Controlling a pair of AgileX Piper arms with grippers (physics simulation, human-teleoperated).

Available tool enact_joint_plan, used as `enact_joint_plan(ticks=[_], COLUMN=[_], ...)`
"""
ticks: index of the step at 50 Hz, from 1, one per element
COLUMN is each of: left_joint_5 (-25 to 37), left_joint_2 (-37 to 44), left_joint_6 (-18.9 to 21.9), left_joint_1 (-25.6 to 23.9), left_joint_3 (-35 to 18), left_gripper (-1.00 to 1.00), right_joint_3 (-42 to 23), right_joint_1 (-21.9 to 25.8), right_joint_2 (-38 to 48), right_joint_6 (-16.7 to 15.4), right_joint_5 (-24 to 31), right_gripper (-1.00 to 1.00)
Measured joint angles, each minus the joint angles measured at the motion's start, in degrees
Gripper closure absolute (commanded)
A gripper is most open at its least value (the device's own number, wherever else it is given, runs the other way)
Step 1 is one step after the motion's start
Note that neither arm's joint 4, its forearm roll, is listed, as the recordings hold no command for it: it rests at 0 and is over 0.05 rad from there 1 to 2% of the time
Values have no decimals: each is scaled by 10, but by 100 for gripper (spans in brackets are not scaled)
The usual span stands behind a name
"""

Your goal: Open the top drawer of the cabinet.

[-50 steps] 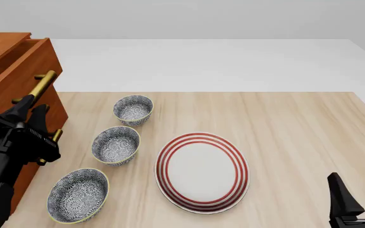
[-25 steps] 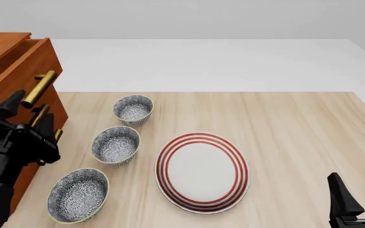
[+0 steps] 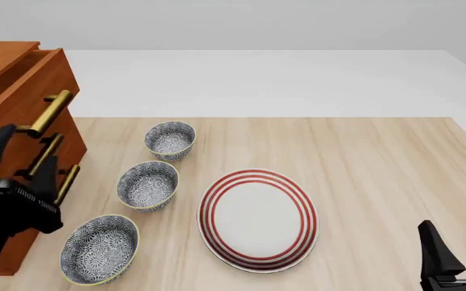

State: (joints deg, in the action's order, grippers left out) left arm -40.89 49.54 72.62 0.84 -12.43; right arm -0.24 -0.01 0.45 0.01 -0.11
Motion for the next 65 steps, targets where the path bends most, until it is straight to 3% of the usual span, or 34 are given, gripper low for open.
enact_joint_plan(ticks=[9,28,50,65], left_joint_5=[69,212,453,589], left_joint_2=[-81,-179,-213,-188], left_joint_6=[1,-93,-363,-520], left_joint_1=[-15,-36,-4,38], left_joint_3=[-10,-129,-327,-431], left_gripper=[-100,-100,-100,-100], right_joint_3=[0,0,0,0], right_joint_1=[0,0,0,0], right_joint_2=[0,0,0,0], right_joint_6=[0,0,0,0], right_joint_5=[0,0,0,0], right_gripper=[-100,-100,-100,-100])
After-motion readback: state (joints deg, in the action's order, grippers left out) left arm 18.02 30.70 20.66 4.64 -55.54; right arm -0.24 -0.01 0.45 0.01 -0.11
